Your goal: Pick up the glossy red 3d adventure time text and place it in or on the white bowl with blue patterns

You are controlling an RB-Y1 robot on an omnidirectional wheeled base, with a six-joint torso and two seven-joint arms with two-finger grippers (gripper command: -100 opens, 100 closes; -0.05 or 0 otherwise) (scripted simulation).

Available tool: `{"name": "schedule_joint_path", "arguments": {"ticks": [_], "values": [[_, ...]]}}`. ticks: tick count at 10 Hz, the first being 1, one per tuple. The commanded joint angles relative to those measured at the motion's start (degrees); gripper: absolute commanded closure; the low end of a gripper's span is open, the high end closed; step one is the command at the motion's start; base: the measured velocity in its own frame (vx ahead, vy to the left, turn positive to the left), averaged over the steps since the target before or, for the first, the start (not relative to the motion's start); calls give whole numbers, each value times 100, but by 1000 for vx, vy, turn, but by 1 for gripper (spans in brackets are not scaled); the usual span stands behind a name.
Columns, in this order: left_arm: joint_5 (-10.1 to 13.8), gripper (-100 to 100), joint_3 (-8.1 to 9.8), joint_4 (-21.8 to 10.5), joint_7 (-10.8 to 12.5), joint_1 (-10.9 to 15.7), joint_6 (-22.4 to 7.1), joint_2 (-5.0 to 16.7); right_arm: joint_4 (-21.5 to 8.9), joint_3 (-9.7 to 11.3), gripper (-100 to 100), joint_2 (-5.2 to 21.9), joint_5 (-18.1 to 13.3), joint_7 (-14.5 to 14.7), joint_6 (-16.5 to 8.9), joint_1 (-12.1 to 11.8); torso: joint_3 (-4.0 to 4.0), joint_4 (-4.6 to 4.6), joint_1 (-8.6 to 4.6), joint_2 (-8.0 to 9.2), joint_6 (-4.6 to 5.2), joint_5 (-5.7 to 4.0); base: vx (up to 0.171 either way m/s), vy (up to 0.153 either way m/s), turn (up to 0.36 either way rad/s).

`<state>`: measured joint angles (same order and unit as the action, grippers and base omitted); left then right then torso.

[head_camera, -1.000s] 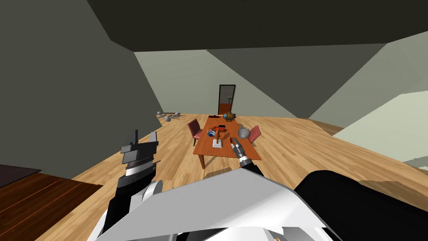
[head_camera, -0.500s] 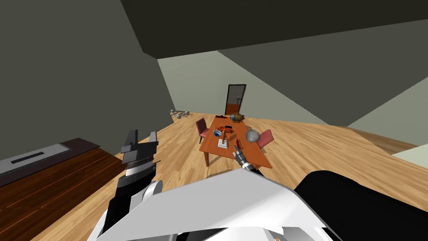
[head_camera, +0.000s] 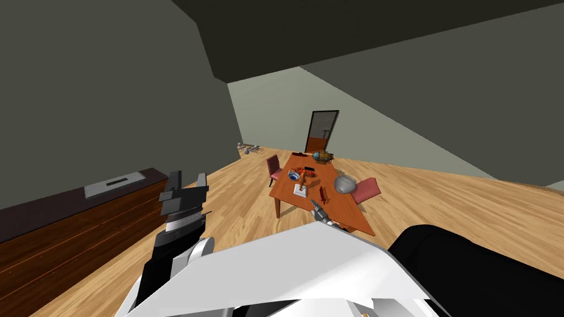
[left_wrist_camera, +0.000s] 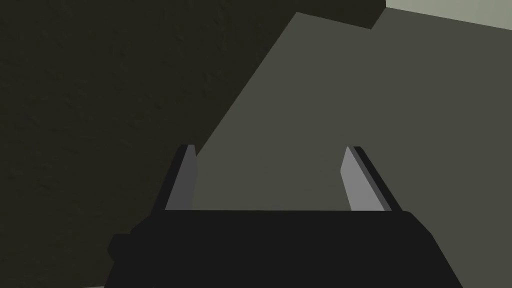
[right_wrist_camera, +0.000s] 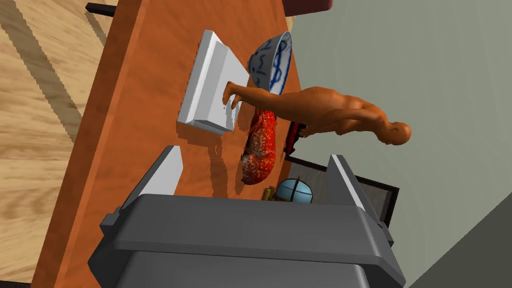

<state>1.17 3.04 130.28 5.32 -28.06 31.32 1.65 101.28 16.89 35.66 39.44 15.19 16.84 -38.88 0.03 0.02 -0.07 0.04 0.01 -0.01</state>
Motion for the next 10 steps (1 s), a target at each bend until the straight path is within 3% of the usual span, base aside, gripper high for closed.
{"name": "schedule_joint_path", "arguments": {"ticks": [1,2,3,5,7,9,10], "values": [[0,0,0,0,0,0,0,0,-264,157,-100,286,286,116,-156,-78,0,0,0,0,0,0,-3,5,416],[0,0,0,0,0,0,0,0,-425,255,-100,495,447,190,-275,-121,0,0,-2,0,1,0,1,-3,416],[0,0,0,0,0,0,0,0,-425,255,-100,522,498,190,-275,-121,-2,0,-5,-3,0,-1,3,-10,132],[0,0,1,0,0,-1,0,0,-735,447,-100,933,865,328,-520,-200,-3,-1,-5,-5,2,-1,9,-8,302],[0,0,1,0,0,-2,0,1,-735,447,-100,933,873,328,-520,-200,-4,-1,-8,-7,6,-2,6,-13,91],[0,0,1,0,0,-1,0,0,-1032,632,-100,1319,1222,451,-767,-269,-3,-1,-3,-6,2,0,8,-6,340],[0,0,1,0,0,-1,0,0,-1032,632,-100,1339,1222,451,-767,-269,-5,-2,-9,-9,1,-2,10,-24,138]]}}
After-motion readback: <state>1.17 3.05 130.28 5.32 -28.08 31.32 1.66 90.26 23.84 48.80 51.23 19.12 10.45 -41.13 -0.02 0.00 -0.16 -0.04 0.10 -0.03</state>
